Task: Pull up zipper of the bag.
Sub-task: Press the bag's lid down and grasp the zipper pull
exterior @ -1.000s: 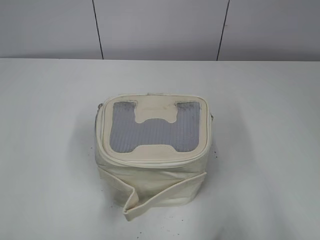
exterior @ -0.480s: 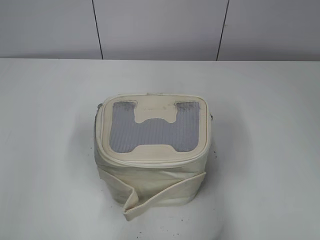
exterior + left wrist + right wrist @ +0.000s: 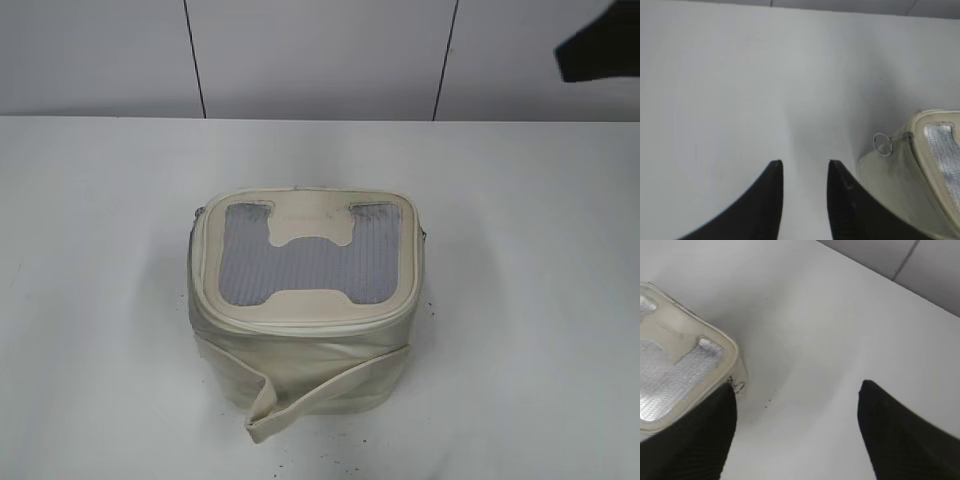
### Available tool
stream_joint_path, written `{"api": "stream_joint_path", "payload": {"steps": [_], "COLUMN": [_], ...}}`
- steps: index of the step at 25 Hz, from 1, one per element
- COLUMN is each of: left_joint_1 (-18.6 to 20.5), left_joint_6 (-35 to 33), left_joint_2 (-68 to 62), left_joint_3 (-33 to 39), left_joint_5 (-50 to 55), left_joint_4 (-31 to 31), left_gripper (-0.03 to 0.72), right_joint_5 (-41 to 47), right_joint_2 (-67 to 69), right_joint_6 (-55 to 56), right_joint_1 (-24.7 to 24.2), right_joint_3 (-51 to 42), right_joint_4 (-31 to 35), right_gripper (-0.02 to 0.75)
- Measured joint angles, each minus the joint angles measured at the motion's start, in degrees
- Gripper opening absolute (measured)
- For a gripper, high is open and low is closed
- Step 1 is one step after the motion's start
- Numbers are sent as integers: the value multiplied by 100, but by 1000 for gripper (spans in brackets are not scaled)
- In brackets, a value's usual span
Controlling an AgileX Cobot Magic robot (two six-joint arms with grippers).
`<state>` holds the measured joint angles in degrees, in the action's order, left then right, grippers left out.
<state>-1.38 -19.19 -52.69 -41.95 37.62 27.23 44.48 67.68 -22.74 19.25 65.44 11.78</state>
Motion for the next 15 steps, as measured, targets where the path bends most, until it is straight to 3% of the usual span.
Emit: {"api": "stream_joint_path", "payload": {"steps": [8, 15], "left_joint_1": [-59, -346], "left_joint_6": [-1017, -1776], "left_joint_2": [-1853, -2893], "left_joint_3": [-977, -1308], "left_joint_5": [1011, 1171], "left_joint_4": [1113, 1512], "left_gripper": [241, 241], "right_joint_5": [1816, 2298], "right_joint_2": [2153, 3863], "right_joint_6": [-2094, -2596], "right_joint_1": [201, 674], "right_joint_3": [2190, 3302], "right_joint_4": [1488, 1962], "right_gripper": [586, 566]}}
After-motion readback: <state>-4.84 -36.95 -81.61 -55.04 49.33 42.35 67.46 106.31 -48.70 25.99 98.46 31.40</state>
